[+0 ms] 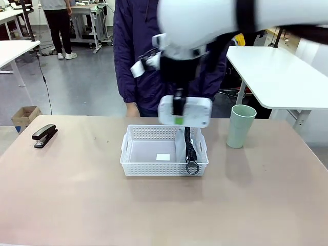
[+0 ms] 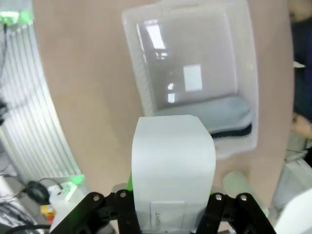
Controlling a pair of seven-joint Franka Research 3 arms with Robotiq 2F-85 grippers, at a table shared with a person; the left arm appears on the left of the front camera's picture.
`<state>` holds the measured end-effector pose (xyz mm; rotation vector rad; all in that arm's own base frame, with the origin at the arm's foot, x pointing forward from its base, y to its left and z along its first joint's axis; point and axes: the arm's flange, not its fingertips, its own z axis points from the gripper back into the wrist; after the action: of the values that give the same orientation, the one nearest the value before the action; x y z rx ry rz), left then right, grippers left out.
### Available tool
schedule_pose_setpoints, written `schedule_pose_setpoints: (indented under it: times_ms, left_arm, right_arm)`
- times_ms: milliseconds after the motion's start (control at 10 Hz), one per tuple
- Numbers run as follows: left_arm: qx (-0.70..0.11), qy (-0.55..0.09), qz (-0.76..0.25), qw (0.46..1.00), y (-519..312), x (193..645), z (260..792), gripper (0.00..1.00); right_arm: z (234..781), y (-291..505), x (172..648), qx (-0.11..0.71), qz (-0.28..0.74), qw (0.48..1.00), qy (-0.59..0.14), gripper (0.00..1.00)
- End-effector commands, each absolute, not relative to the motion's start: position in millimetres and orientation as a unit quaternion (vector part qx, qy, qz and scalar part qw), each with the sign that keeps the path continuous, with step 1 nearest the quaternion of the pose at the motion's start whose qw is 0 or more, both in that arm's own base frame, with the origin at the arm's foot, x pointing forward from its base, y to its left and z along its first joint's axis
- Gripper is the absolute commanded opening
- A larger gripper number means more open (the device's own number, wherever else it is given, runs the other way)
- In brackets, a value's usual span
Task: Efficiently arrange items inside the basket to fit them all.
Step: Pick up the Digital clock and place it inside the Organizing basket.
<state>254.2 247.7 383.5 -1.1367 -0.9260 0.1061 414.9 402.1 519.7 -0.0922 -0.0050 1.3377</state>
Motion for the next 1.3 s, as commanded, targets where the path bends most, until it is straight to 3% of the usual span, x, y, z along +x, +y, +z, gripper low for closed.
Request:
schedule_pose_setpoints:
  times_ms: [0, 400, 600, 1200]
  left_arm:
    - [-0.52, -0.436, 0.042, 0.733, 245.5, 253.1, 384.6, 1.0]
    - [-0.52, -0.436, 0.042, 0.733, 245.5, 253.1, 384.6, 1.0]
    - [-0.52, -0.436, 0.042, 0.733, 245.5, 253.1, 384.6, 1.0]
    - [-0.52, -0.436, 0.042, 0.733, 245.5, 253.1, 384.6, 1.0]
  right_arm:
    - [505.5, 445.8, 430.5, -0.073, 0.617, 0.784, 0.01, 0.51]
    - [412.7, 458.6, 469.9, 0.013, 0.675, 0.737, 0.03, 0.51]
    - [378.6, 454.4, 482.0, 0.0, 0.676, 0.735, 0.052, 0.51]
    - [341.7, 443.2, 497.3, 0.002, 0.661, 0.744, 0.1, 0.51]
